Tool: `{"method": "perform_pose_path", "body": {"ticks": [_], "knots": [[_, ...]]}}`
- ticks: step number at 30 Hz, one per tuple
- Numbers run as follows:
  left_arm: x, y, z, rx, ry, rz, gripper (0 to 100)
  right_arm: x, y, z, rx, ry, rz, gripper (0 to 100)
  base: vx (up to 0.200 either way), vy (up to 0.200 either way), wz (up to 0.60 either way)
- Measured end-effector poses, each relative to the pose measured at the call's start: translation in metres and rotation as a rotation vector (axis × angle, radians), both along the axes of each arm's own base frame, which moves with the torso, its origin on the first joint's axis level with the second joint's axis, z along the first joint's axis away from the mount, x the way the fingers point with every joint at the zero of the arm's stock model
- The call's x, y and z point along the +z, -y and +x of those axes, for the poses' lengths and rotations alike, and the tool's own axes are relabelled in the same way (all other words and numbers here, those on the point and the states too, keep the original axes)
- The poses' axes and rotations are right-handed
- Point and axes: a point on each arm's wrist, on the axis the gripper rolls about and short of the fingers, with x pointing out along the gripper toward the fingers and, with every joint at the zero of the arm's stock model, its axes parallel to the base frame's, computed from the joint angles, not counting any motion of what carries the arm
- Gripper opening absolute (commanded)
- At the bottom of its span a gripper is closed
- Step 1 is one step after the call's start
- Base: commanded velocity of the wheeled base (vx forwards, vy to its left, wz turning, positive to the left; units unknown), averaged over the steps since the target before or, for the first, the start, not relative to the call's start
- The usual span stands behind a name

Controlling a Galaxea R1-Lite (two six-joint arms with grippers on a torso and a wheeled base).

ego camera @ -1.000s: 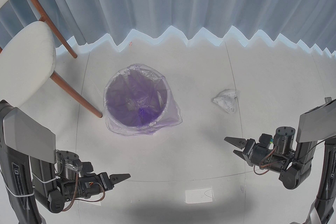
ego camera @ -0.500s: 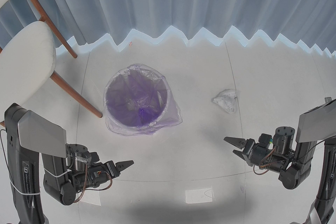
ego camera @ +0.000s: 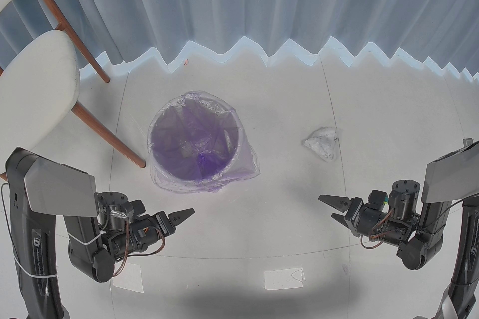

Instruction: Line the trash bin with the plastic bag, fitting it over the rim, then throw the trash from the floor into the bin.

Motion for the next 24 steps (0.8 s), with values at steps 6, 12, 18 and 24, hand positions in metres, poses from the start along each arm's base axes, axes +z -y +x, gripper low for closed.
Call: {"method": "perform_pose_path", "body": {"ticks": [6, 12, 18, 24], "knots": [[0.001, 0.004, 0.017, 0.054, 0.061, 0.008, 100, 0.001, 0.0, 0.001, -0.001, 0.004, 0.001, 100, 0.0, 0.0, 0.0], [-0.005, 0.007, 0.032, 0.077, 0.089, 0.009, 100, 0.001, 0.0, 0.001, -0.003, 0.007, 0.003, 100, 0.0, 0.0, 0.0], [-0.009, 0.008, 0.039, 0.087, 0.101, 0.009, 100, 0.002, 0.001, 0.002, -0.008, 0.003, 0.013, 100, 0.0, 0.0, 0.0], [-0.011, 0.011, 0.048, 0.105, 0.127, 0.008, 100, 0.004, 0.0, 0.005, -0.021, -0.004, 0.045, 100, 0.0, 0.0, 0.0]]}}
